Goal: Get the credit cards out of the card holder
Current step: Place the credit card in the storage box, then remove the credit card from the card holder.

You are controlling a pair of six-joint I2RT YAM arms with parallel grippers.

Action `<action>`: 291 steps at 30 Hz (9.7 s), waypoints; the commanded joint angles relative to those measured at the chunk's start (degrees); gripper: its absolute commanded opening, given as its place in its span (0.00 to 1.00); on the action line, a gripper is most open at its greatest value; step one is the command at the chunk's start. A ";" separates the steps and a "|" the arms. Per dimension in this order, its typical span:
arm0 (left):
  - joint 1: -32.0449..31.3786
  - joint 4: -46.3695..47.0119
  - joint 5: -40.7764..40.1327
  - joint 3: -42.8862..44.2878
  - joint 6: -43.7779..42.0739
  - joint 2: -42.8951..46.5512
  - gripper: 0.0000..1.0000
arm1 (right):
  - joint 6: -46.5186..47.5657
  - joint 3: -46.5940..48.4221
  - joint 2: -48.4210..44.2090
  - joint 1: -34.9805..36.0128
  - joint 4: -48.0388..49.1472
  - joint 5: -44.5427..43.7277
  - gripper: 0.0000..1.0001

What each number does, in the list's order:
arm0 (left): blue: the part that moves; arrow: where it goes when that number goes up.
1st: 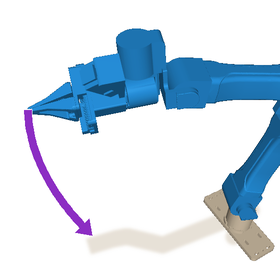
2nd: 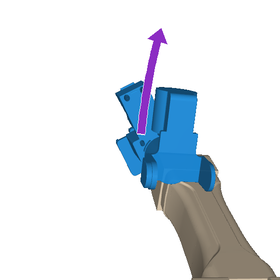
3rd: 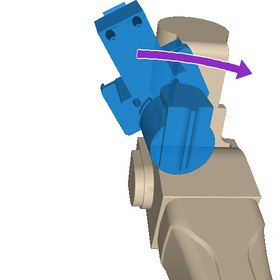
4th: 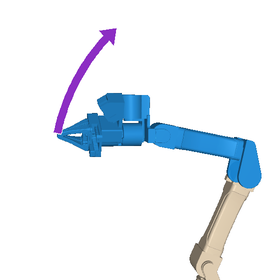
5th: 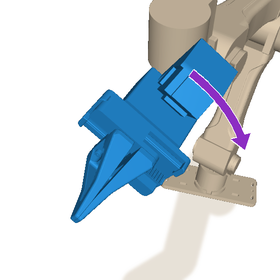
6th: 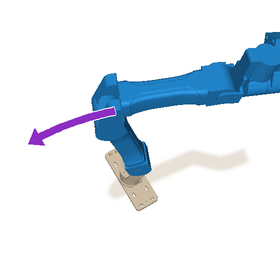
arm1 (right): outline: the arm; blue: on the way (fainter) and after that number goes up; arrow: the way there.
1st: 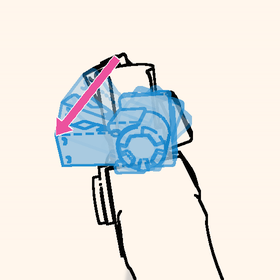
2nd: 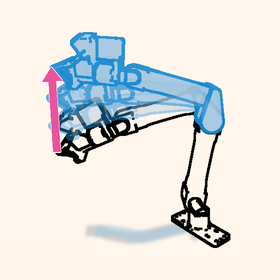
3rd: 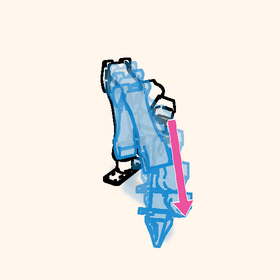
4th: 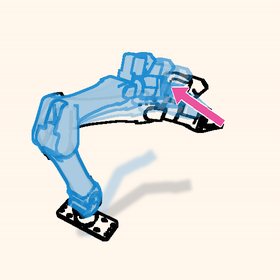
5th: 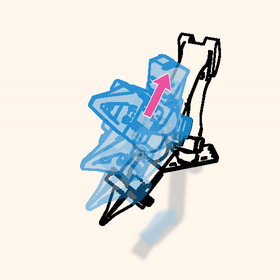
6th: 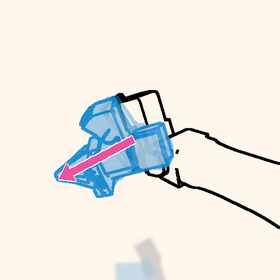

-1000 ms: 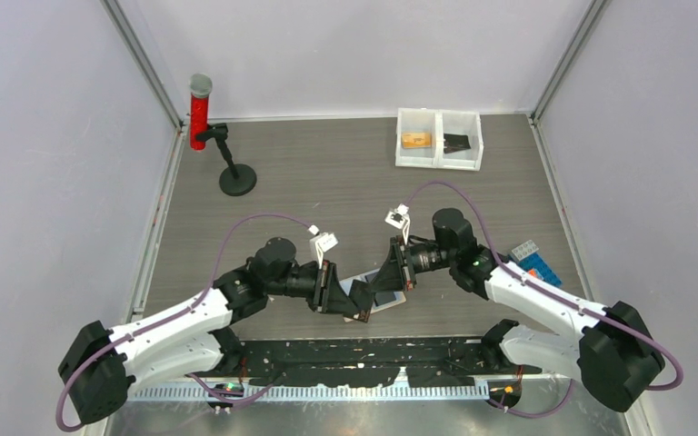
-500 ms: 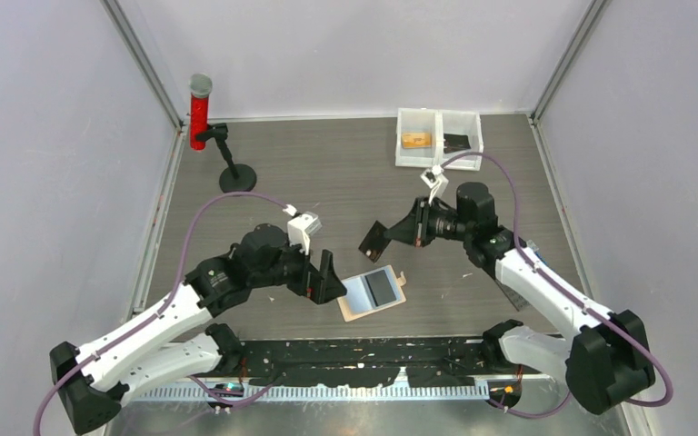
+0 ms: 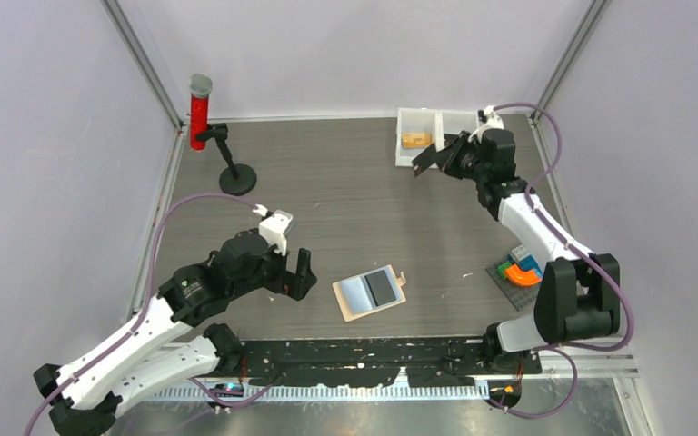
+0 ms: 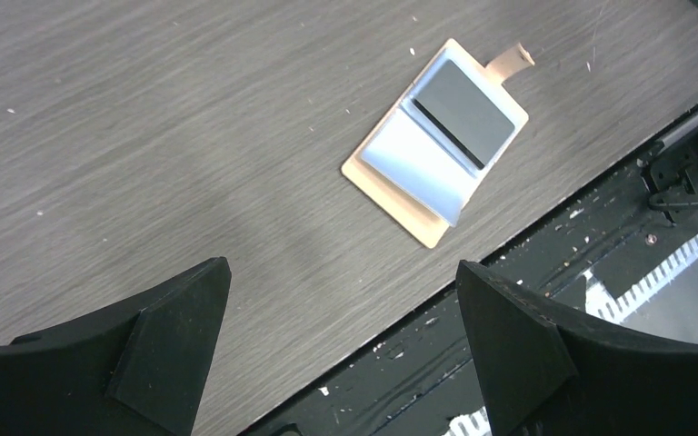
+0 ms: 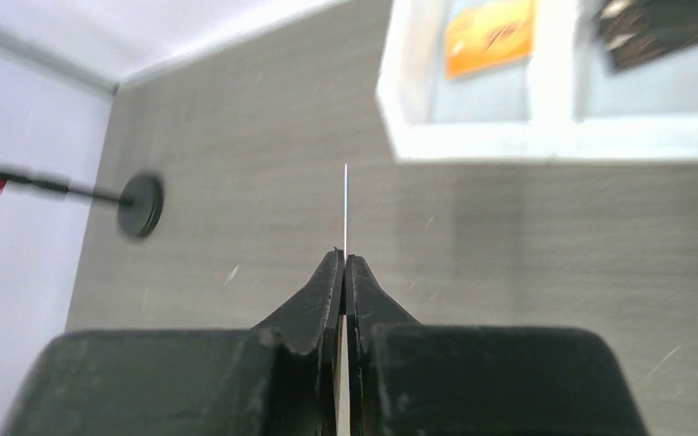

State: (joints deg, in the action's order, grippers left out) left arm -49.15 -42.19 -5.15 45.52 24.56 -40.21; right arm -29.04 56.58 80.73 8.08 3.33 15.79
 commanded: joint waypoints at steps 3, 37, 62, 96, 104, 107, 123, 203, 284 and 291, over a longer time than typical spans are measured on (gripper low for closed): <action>0.10 -3.39 -4.87 3.76 -3.67 3.14 0.99 | 2.55 12.37 8.33 -4.69 3.78 -11.52 0.05; 0.09 -2.10 -8.91 2.78 -7.15 8.97 0.99 | 2.47 46.79 47.42 -13.52 -2.51 0.28 0.12; 0.10 -2.24 -9.24 3.40 -6.62 9.08 0.99 | 1.13 52.22 50.58 -13.53 -6.79 -0.58 0.22; 0.10 6.47 3.85 -1.90 14.44 2.30 0.91 | 8.13 17.58 10.50 2.29 -26.67 0.65 0.42; 0.10 18.11 7.43 -7.80 19.07 -5.74 0.82 | 9.58 -5.63 -1.02 13.47 -20.60 0.38 0.41; 0.10 24.77 9.07 -9.58 21.14 -9.45 0.77 | 7.73 -12.90 -5.16 17.51 -16.99 3.10 0.40; -0.28 54.50 12.45 -19.61 29.28 -25.03 0.65 | 3.15 -23.15 -10.75 29.61 -9.96 2.00 0.39; -2.34 82.85 15.76 -24.29 39.76 -48.74 0.12 | -4.22 -34.82 -8.46 29.72 2.74 4.10 0.06; -1.30 86.72 21.25 -23.65 39.67 -48.92 0.26 | -6.42 -36.81 -6.59 30.60 7.75 6.85 0.16; -1.62 80.90 18.60 -24.29 37.46 -47.26 0.29 | -5.20 -32.48 -15.26 30.60 -1.52 5.22 0.20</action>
State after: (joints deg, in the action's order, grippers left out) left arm -50.26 38.54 15.70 21.58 63.61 -90.00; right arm -35.90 20.38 70.19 38.30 7.38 23.40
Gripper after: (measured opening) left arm 0.279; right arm 0.185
